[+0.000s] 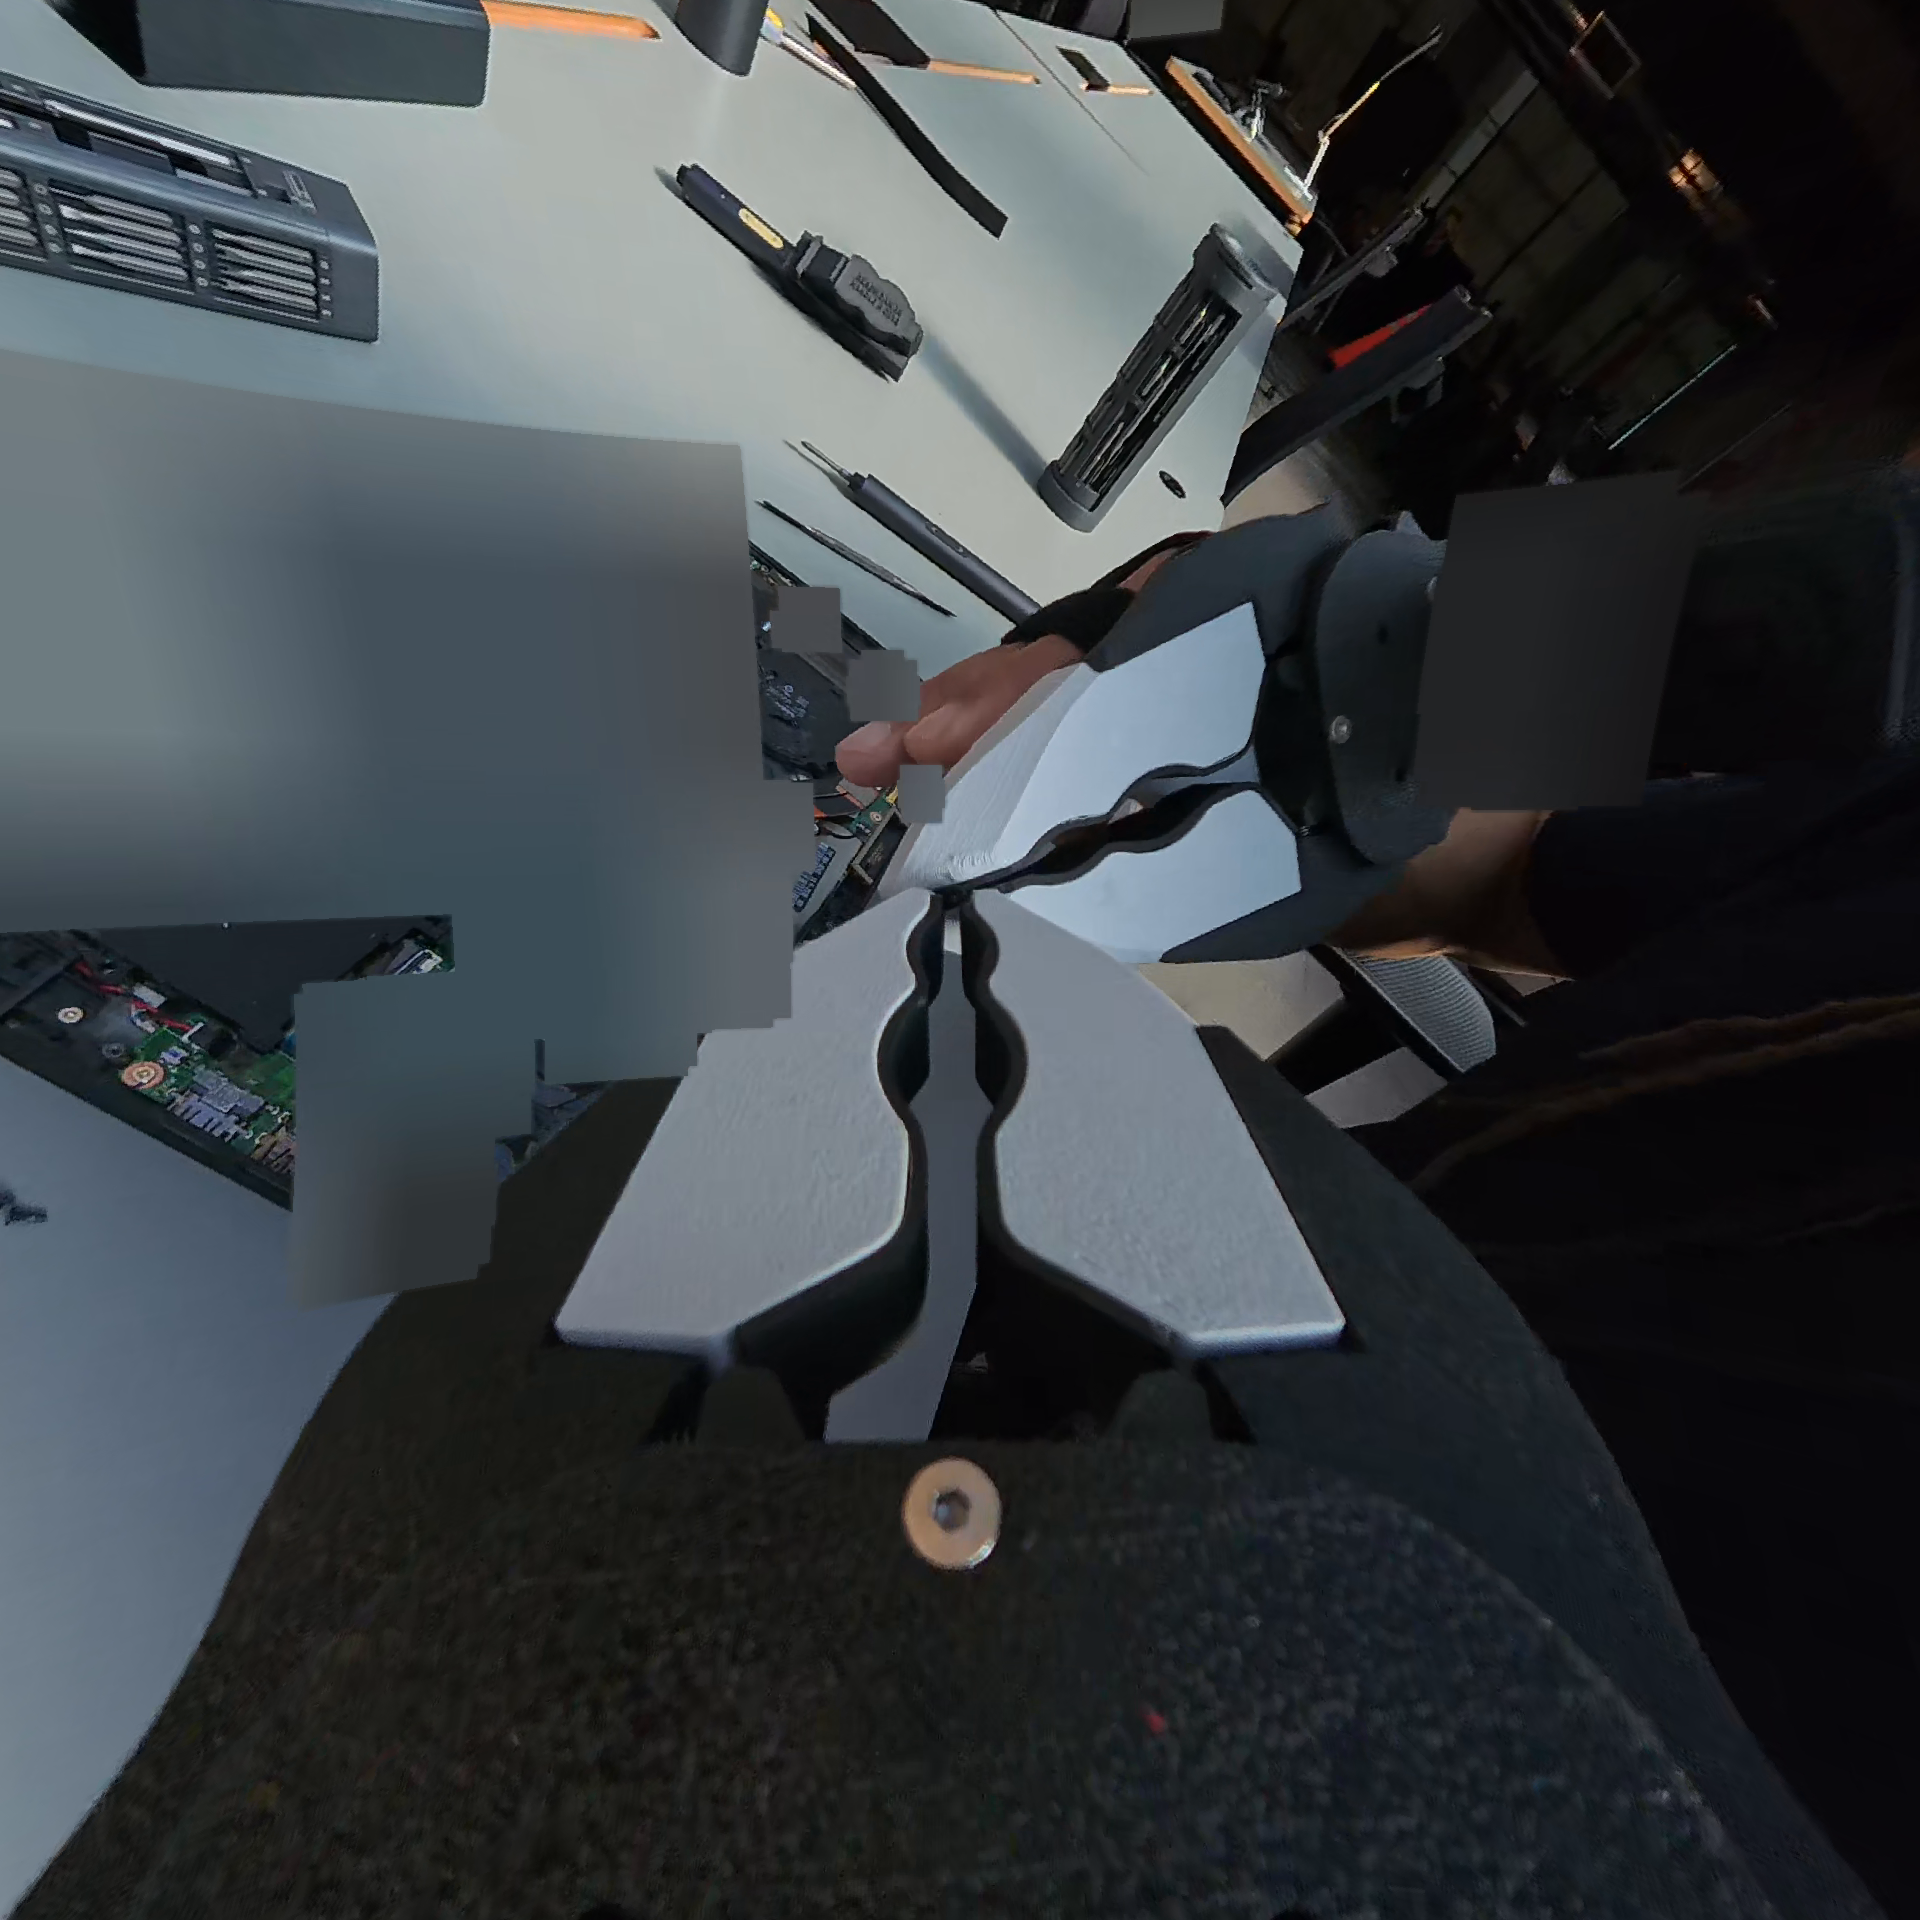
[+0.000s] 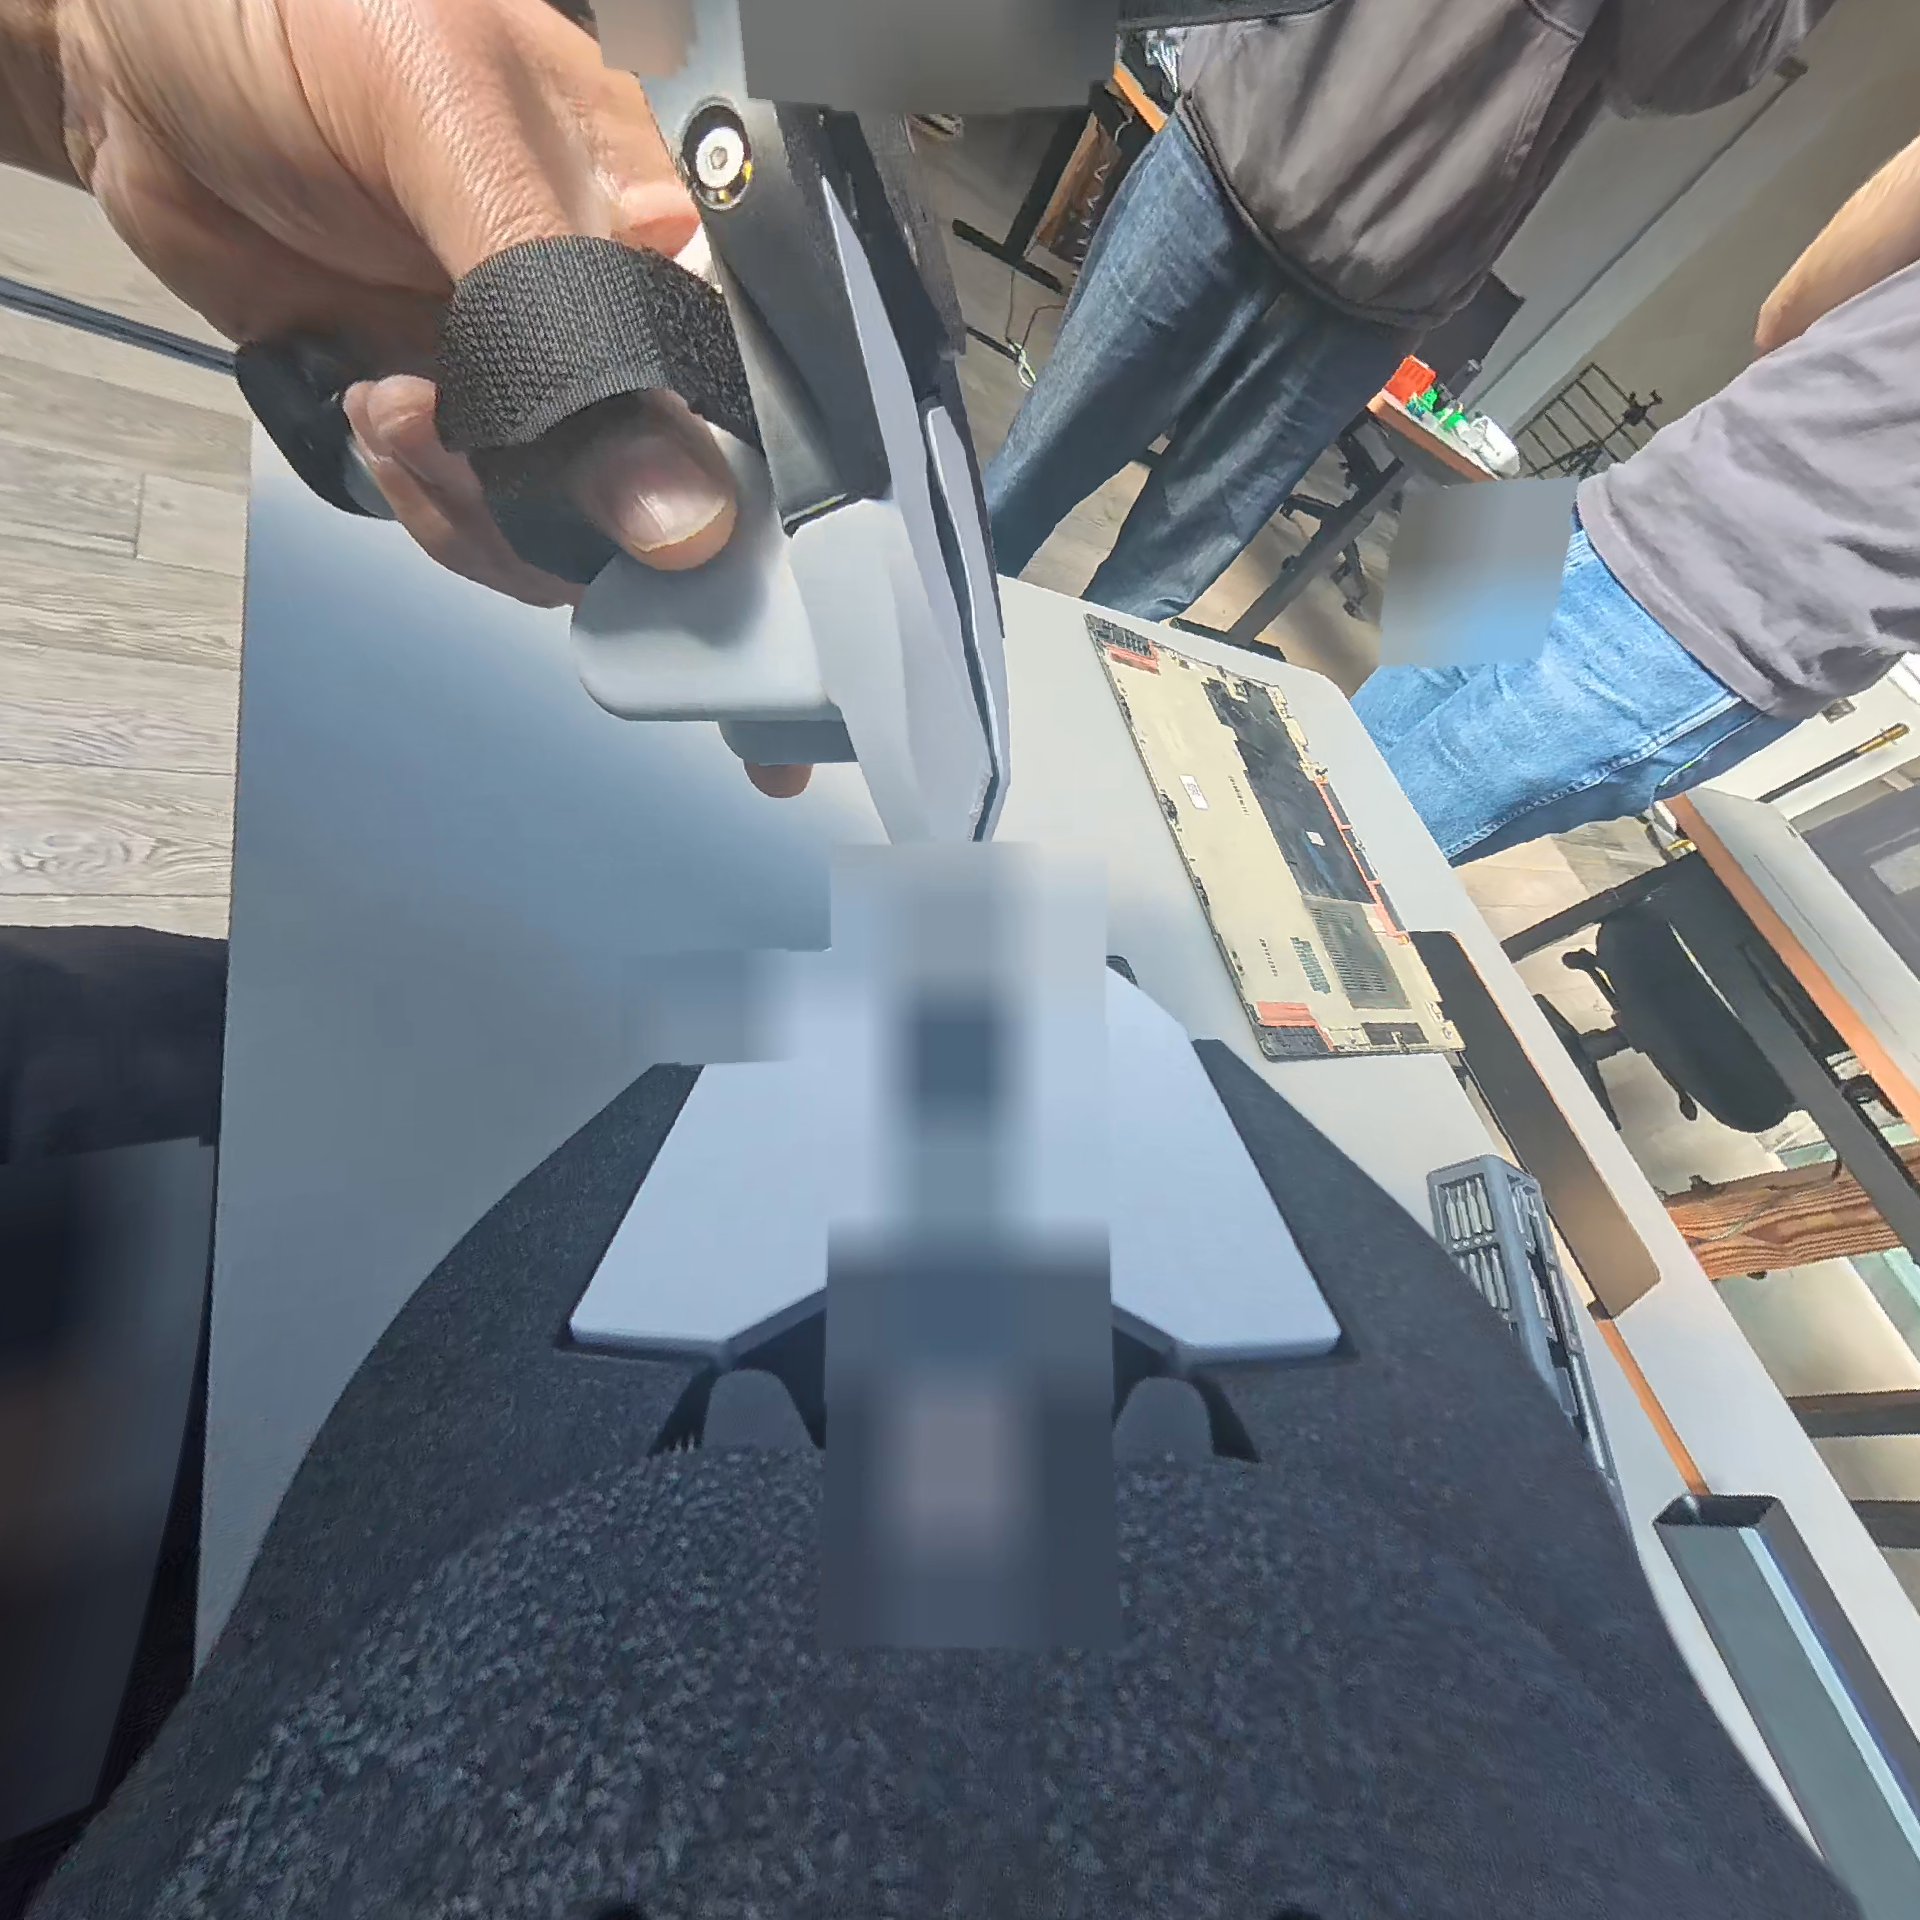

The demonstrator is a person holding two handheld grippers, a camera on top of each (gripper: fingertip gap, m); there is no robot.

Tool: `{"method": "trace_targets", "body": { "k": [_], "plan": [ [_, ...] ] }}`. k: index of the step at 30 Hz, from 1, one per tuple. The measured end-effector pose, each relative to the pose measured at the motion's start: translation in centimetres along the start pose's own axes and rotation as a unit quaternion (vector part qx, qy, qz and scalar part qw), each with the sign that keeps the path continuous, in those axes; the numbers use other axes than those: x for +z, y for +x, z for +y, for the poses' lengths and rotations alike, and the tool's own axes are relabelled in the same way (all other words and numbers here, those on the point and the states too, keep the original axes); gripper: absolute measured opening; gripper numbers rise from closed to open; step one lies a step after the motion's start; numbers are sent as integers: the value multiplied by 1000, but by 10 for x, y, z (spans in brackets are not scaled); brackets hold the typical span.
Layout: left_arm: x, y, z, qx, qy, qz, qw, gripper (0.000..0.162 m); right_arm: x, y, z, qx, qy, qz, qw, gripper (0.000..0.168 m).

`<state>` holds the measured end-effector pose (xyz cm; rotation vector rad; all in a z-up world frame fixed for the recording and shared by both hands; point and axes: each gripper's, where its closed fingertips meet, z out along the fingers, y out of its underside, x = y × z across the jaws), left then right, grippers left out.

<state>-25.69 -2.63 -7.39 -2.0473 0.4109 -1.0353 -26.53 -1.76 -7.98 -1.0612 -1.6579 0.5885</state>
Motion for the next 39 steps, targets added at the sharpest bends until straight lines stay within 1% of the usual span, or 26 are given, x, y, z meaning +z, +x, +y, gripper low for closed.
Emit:
{"method": "trace_targets", "body": {
  "k": [9,13,22,33,36,37,39],
  "plan": [
    [5,-5,4,-13,-12,-10,1000,3,2,1,10,-70,-26,20,997,0],
    [7,-5,3,-21,-9,-7,1000,3,1,2,12,-87,-30,29,995,0],
    [10,-4,4,-20,-6,-3,1000,3,-1,4,14,-56,-20,25,998,0],
    [14,-3,-7,37,34,-24,998,2,-3,11,14,-8,-4,39,999,0],
    [15,-5,-6,58,37,-36,997,2,0,11,22,0,-19,38,999,1],
    [15,-6,-6,64,38,-38,997,2,1,10,27,1,-27,35,999,4],
    [15,-10,-5,77,30,-51,995,2,2,8,34,10,-34,30,999,6]
  ]
}}
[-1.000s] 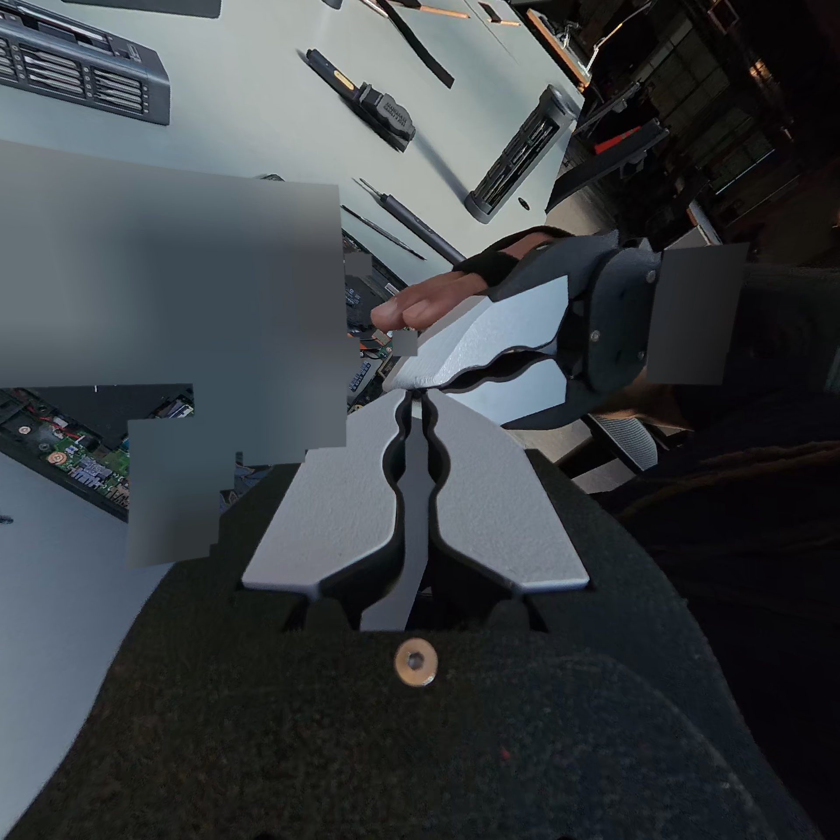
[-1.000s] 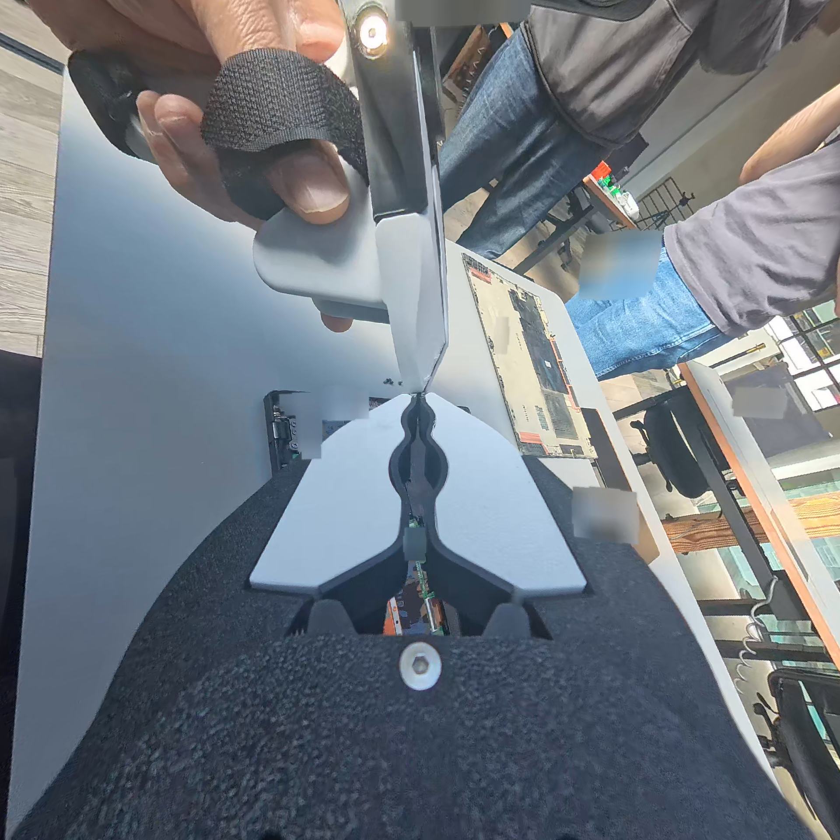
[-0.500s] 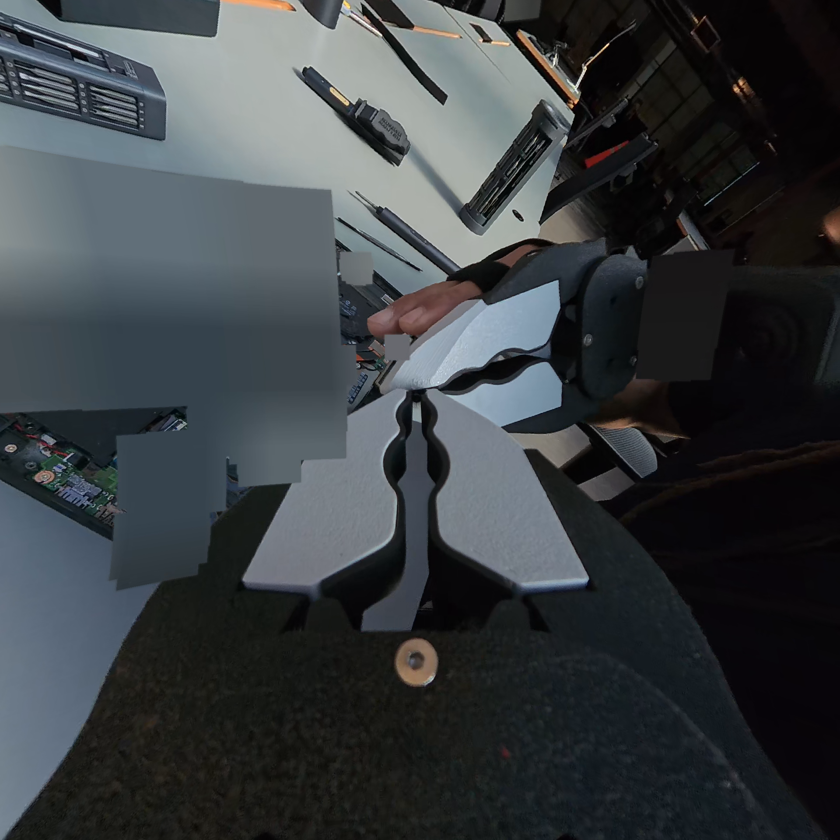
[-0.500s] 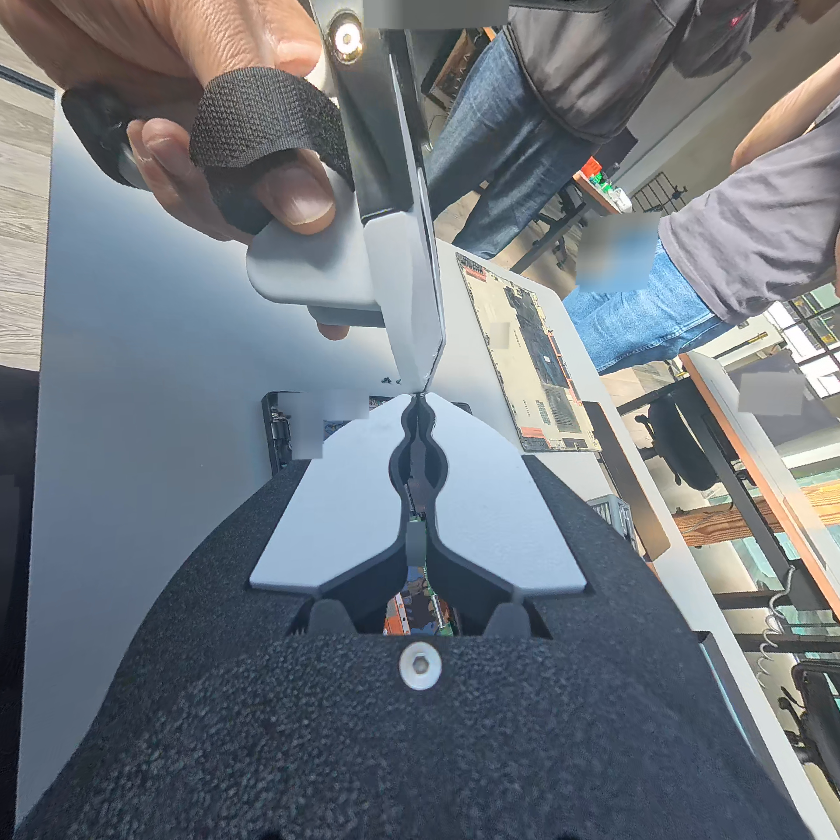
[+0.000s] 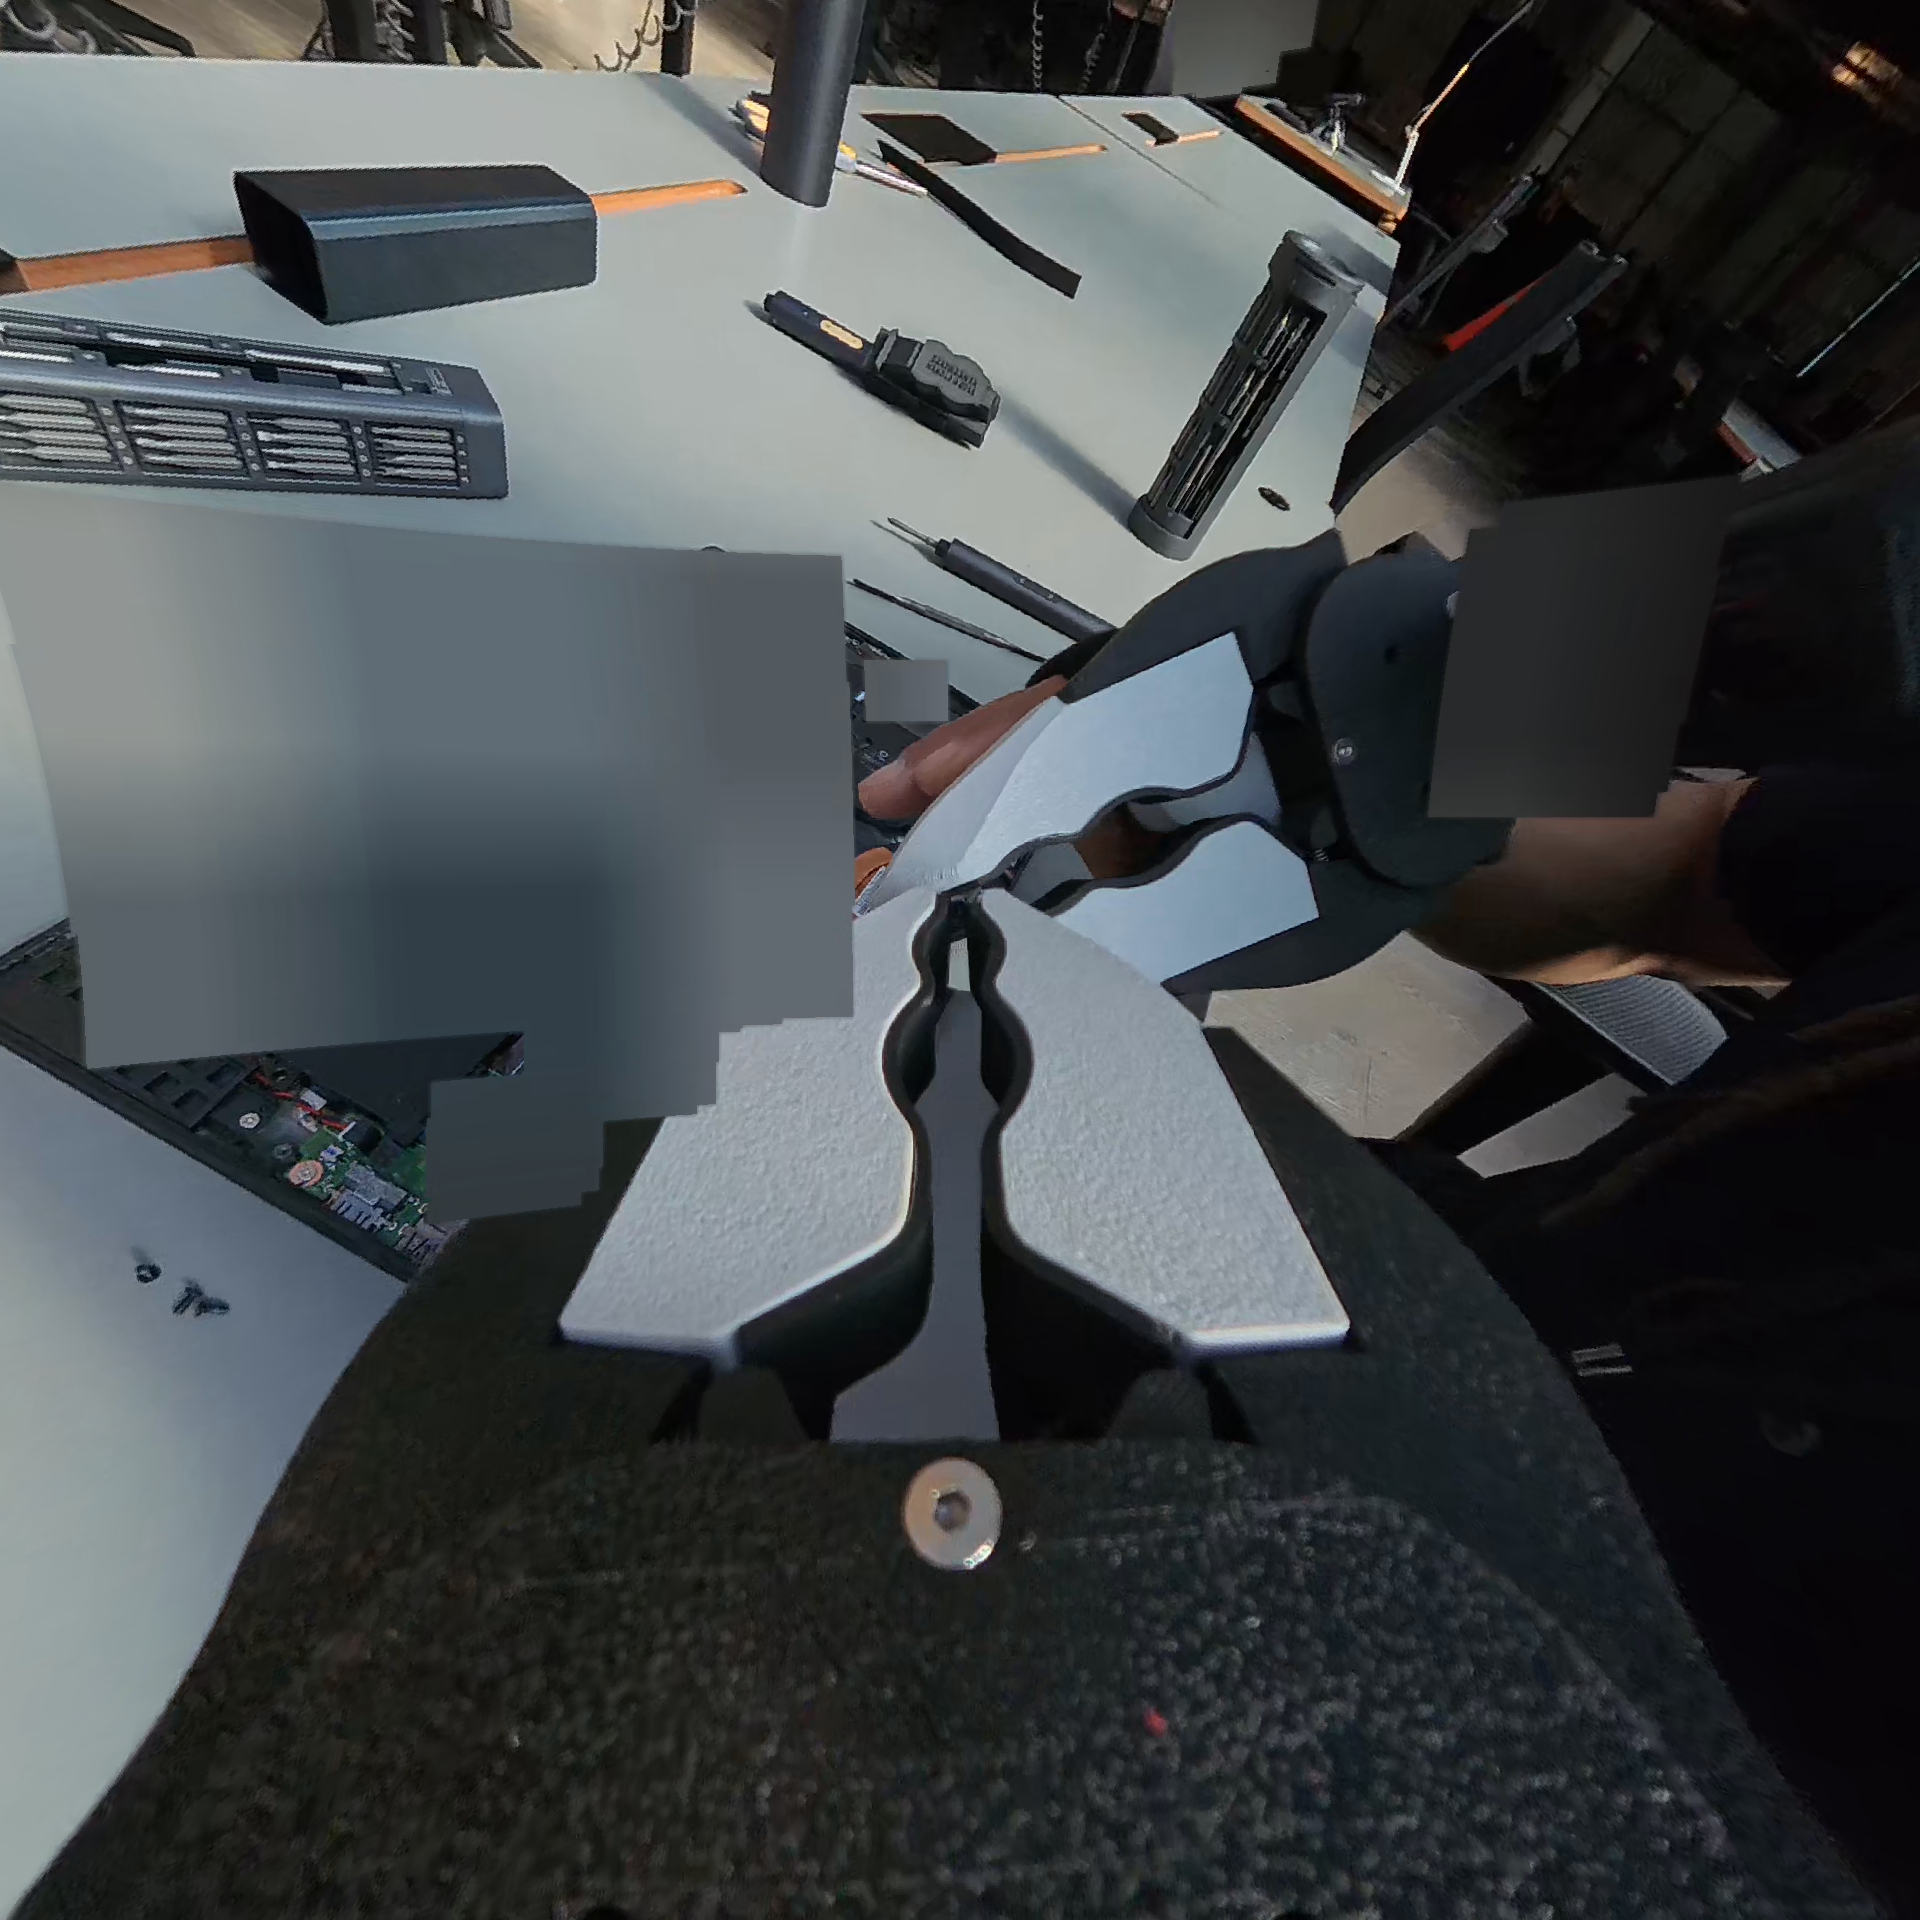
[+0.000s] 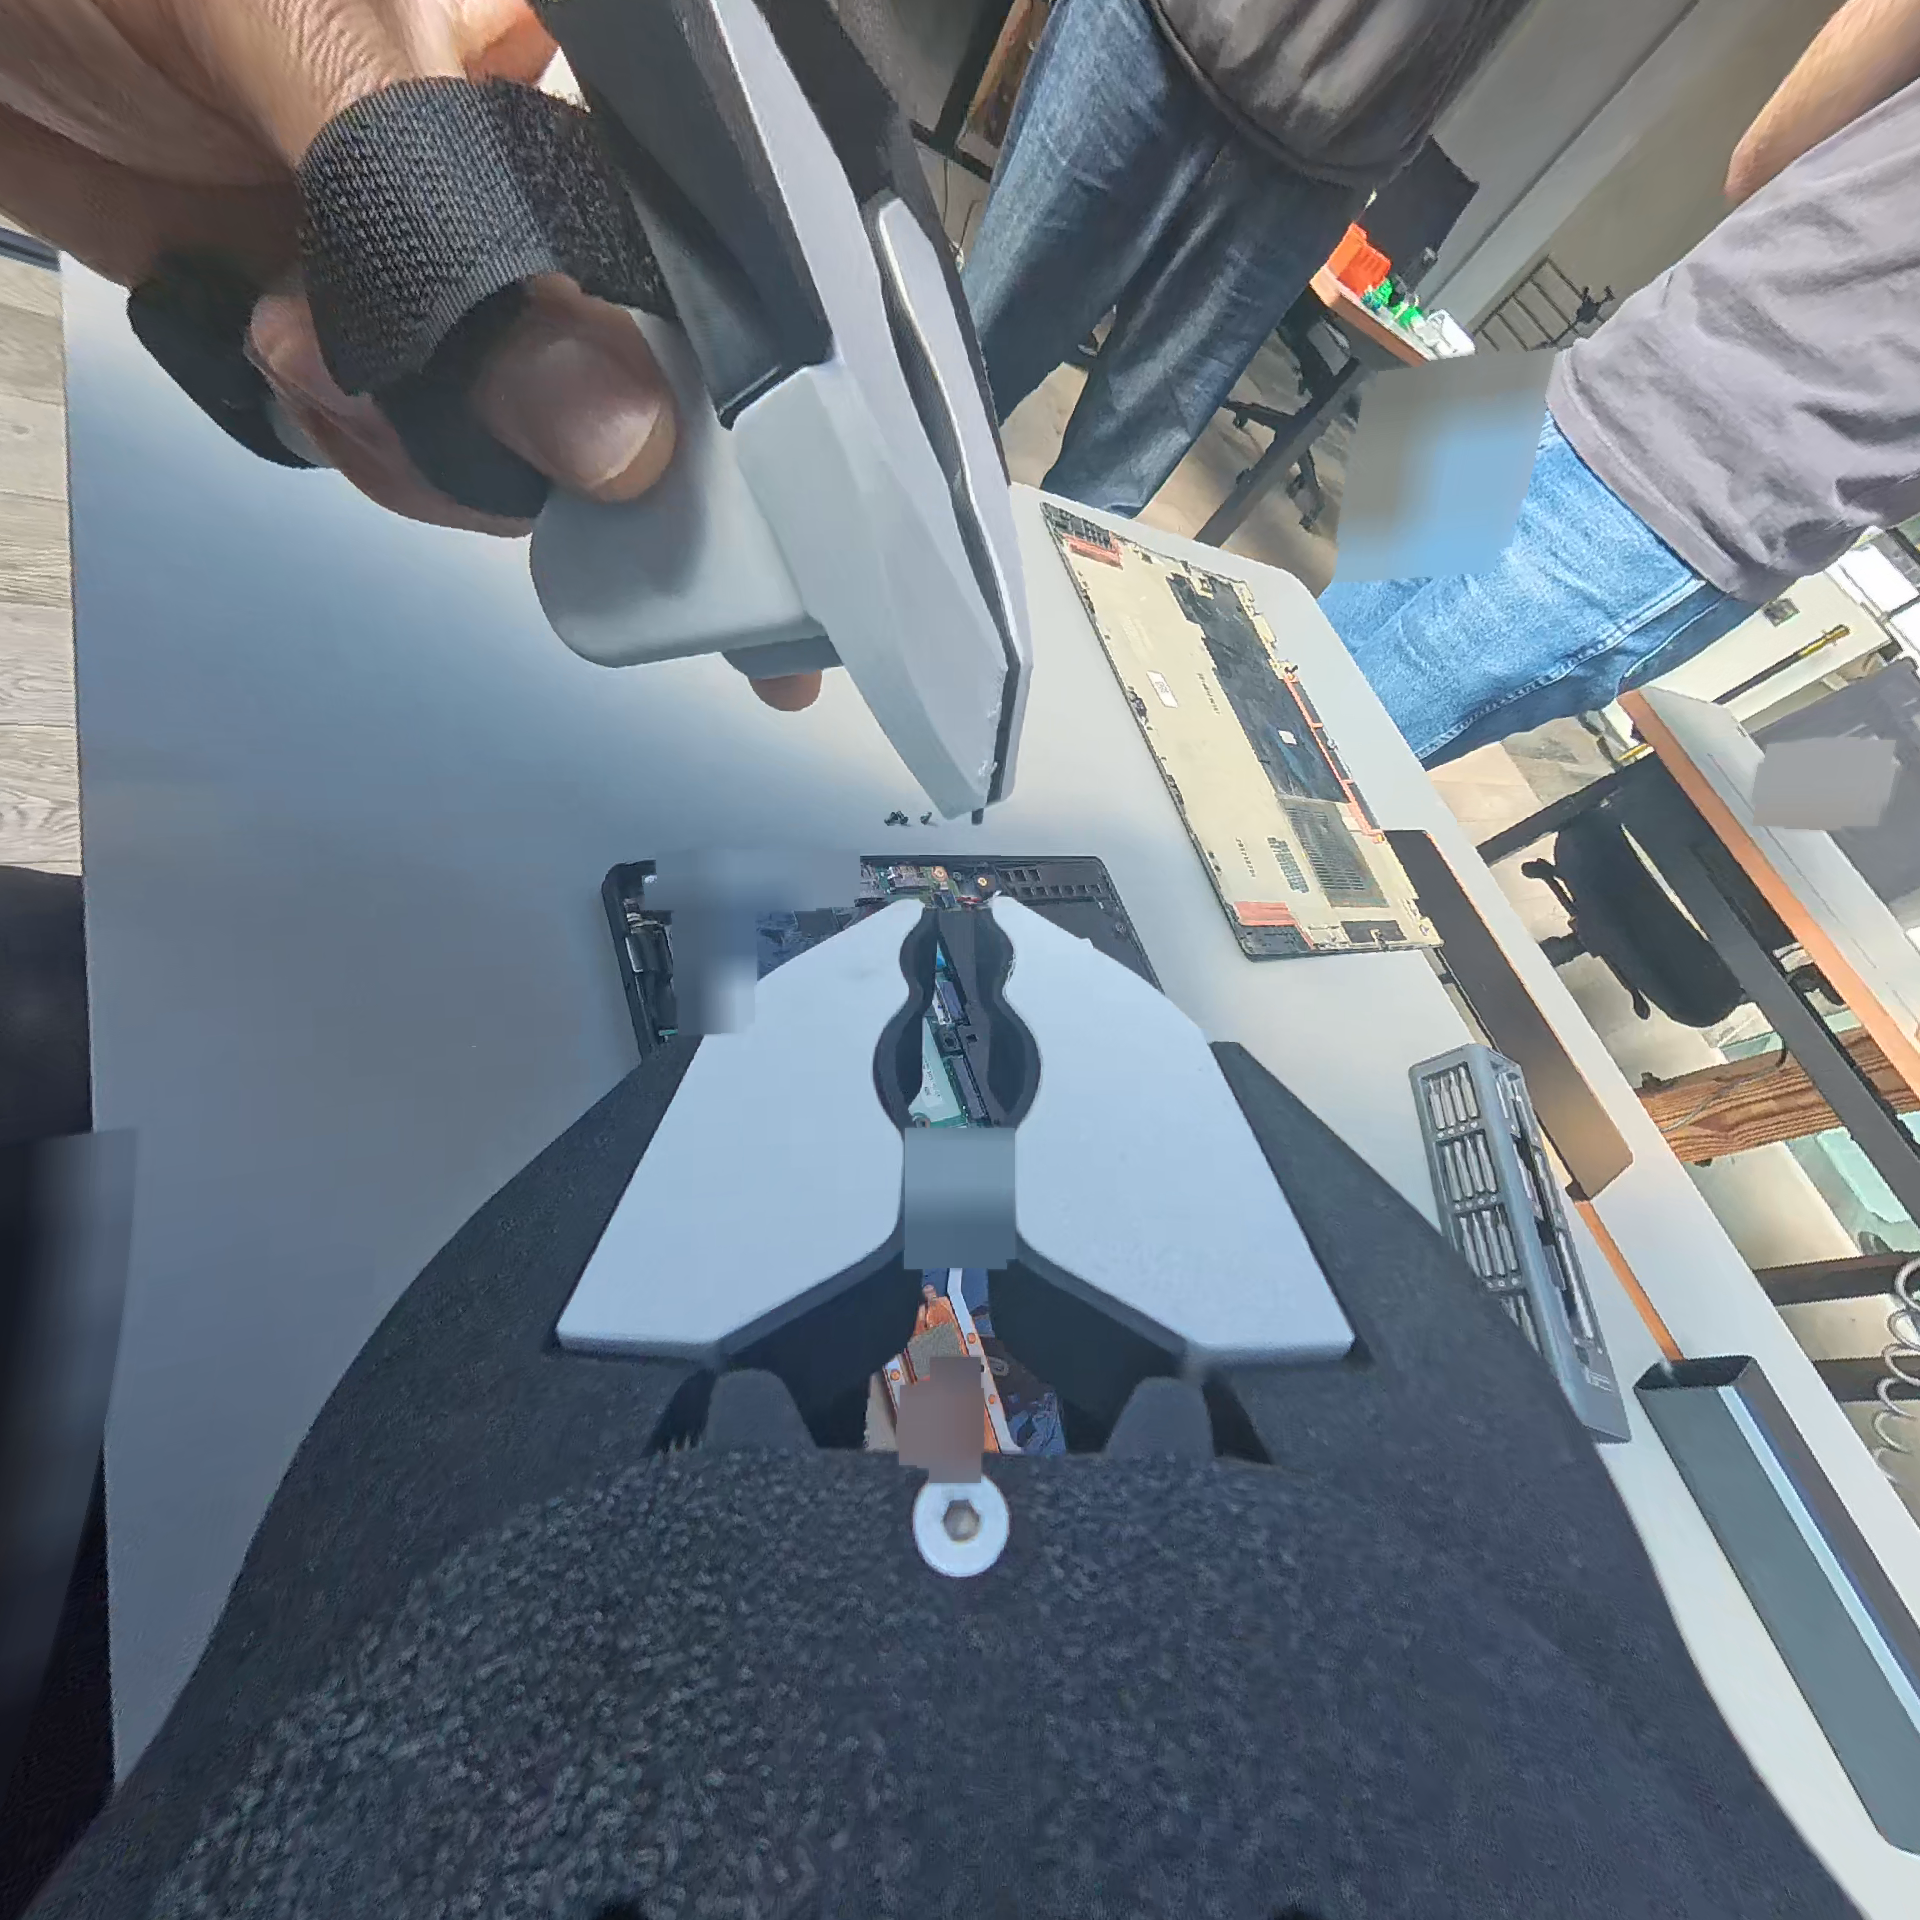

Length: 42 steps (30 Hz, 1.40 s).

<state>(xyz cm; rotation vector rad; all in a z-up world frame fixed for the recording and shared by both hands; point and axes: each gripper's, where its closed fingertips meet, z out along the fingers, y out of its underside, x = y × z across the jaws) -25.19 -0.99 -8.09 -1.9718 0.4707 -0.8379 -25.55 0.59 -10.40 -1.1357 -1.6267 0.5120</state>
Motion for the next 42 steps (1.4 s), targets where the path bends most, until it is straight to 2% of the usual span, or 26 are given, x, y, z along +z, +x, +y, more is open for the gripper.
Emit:
{"method": "trace_targets", "body": {
  "k": [4,9,15,20,29,42],
  "plan": [
    [2,-15,8,37,-26,-26,999,2,-7,3,15,30,-13,1,999,6],
    [11,-52,29,107,-101,-74,986,2,-31,15,54,86,-50,31,995,6],
    [33,-87,53,168,-170,-55,970,2,-66,35,94,153,-78,75,982,6],
    [45,-106,61,216,-194,-48,956,2,-84,53,119,184,-92,111,972,6],
    [58,-114,75,256,-228,-55,938,2,-98,73,141,220,-92,133,962,5],
    [62,-117,79,238,-264,-55,933,2,-101,75,156,245,-90,135,956,6]
  ]
}}
